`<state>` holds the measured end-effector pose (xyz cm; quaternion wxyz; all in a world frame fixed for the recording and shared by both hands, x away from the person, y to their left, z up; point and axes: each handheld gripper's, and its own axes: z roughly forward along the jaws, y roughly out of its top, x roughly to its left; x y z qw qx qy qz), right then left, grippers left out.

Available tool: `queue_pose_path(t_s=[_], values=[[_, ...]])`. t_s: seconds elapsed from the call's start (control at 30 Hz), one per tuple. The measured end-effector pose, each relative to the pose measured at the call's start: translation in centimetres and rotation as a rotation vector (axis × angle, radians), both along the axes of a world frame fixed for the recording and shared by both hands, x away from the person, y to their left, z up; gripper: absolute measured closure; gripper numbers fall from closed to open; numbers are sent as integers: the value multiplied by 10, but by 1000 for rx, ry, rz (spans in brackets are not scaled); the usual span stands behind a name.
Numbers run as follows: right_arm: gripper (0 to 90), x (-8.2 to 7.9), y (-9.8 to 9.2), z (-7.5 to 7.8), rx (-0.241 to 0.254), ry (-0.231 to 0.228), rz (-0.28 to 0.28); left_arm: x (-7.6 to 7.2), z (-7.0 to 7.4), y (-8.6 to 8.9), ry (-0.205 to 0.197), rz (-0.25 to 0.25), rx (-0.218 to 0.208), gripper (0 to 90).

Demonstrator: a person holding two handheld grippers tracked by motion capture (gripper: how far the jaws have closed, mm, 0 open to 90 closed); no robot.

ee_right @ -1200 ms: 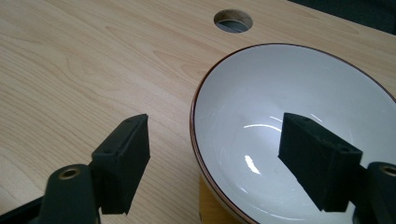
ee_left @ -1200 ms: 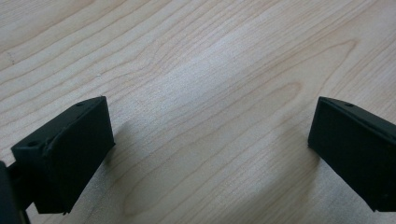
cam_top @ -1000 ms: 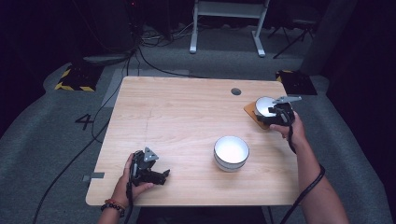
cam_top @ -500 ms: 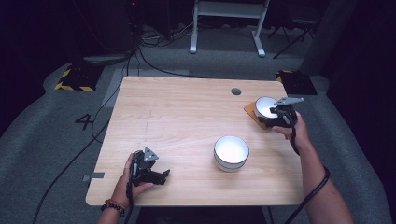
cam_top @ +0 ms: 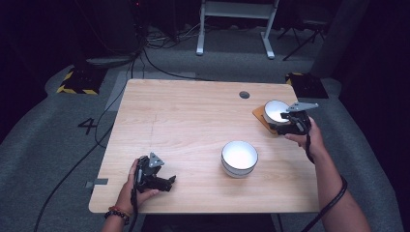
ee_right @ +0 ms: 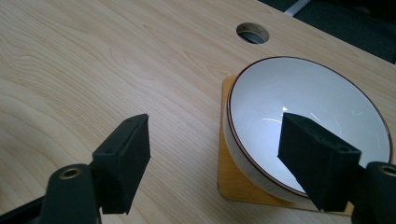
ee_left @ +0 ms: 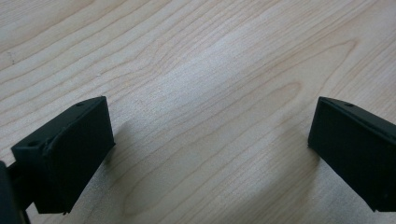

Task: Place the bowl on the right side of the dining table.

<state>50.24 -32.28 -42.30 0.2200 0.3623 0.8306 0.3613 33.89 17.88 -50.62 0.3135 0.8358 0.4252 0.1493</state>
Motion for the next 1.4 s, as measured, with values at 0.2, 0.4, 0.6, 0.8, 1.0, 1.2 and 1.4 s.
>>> queue_pose_path(t_s=[0.2, 0.4, 0.6, 0.8, 1.0, 1.2, 1.4], values=[[253, -9, 5, 3, -24, -12, 36, 0, 0, 0, 0, -2, 1, 3], [252, -17, 6, 4, -35, -14, 52, 0, 0, 0, 1, 0, -1, 3], [251, -25, 5, 5, -28, -21, 62, 0, 0, 0, -1, 3, 0, 2], [246, -34, 6, 6, -31, -32, 89, 0, 0, 0, -1, -2, 2, 3], [243, -42, 9, 3, -38, -34, 103, 0, 0, 0, -1, -2, 2, 3], [238, -51, 9, 4, -62, -43, 126, 0, 0, 0, -1, -2, 2, 3], [229, -60, 10, 4, -75, -50, 143, 0, 0, 0, -1, -2, 2, 3]])
